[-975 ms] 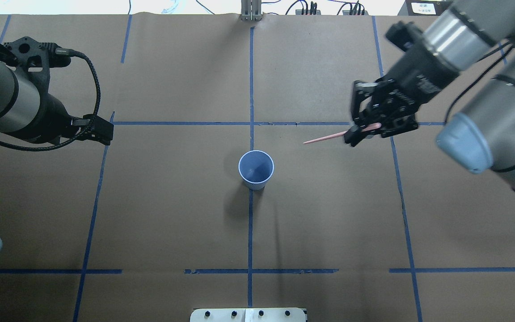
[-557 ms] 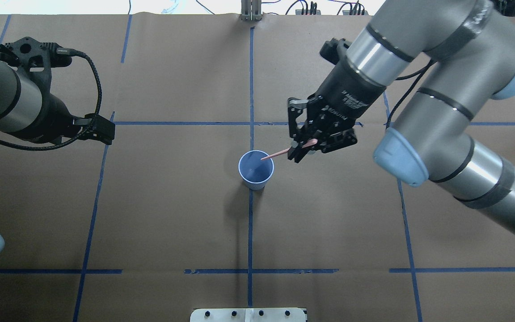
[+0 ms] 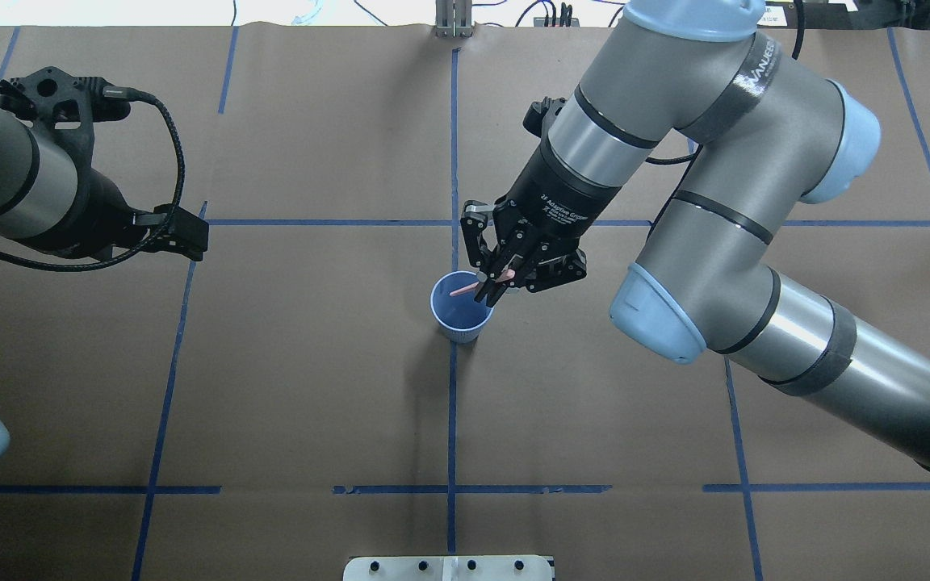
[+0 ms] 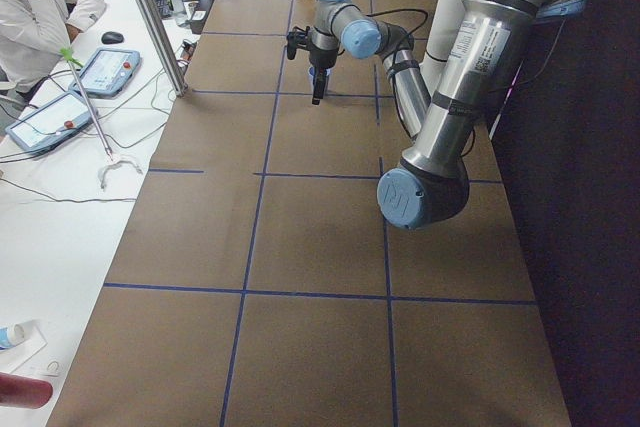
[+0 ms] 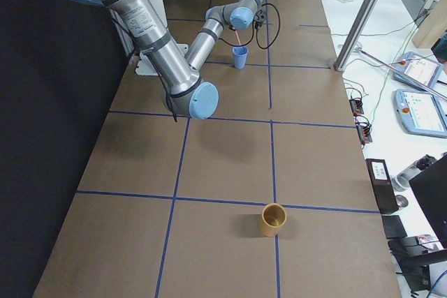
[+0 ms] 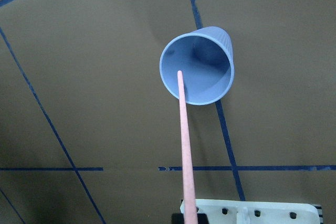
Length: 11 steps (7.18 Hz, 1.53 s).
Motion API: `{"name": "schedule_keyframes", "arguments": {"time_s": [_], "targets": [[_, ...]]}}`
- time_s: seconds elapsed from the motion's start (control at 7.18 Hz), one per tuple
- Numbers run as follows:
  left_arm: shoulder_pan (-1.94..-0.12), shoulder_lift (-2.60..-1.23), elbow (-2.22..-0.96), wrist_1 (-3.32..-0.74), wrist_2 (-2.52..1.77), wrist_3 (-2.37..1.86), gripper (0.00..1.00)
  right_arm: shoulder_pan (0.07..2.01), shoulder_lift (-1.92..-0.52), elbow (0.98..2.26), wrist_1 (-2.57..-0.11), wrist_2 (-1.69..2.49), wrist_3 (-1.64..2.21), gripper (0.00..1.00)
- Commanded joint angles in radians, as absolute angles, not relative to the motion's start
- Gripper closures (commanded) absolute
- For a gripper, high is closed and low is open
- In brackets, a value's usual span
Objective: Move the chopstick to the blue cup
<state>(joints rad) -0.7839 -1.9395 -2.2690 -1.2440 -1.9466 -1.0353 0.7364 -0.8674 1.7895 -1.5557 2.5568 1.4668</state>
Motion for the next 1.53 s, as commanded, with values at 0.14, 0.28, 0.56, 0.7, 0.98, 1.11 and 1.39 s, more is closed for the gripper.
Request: {"name": "schedule_keyframes", "arguments": {"time_s": [0.14,0.28,0.56,0.7,0.98,1.11,1.39], "targets": [[-0.784,-1.940,-2.270,-1.244,-1.947,-1.037,0.00,0.707,-0.865,1.718,-1.510,2.528,1.468,0.45],[-0.784,-1.940,-2.270,-1.244,-1.947,-1.037,0.00,0.707,-0.867,1.707,-1.490,2.528,1.470,0.33],[-0.784,-1.939,-2.273,-1.243,-1.947,-1.037,0.00,0.757,-0.868,1.713,-1.488,2.536,1.476,0.00],[-0.787,-1.936,-2.278,-1.241,-1.948,-1.034,0.00,0.826,-0.917,1.786,-1.494,2.530,1.476,0.00],[-0.790,-1.860,-2.292,-1.242,-1.948,-0.975,0.00,1.025,-1.095,1.900,-1.488,2.520,1.438,0.00],[-0.798,-1.823,-2.293,-1.241,-1.948,-0.886,0.00,1.088,-1.161,1.916,-1.489,2.487,1.307,0.00],[-0.840,-1.758,-2.290,-1.241,-1.953,-0.739,0.00,1.225,-1.334,1.914,-1.499,2.436,0.915,0.00]]}}
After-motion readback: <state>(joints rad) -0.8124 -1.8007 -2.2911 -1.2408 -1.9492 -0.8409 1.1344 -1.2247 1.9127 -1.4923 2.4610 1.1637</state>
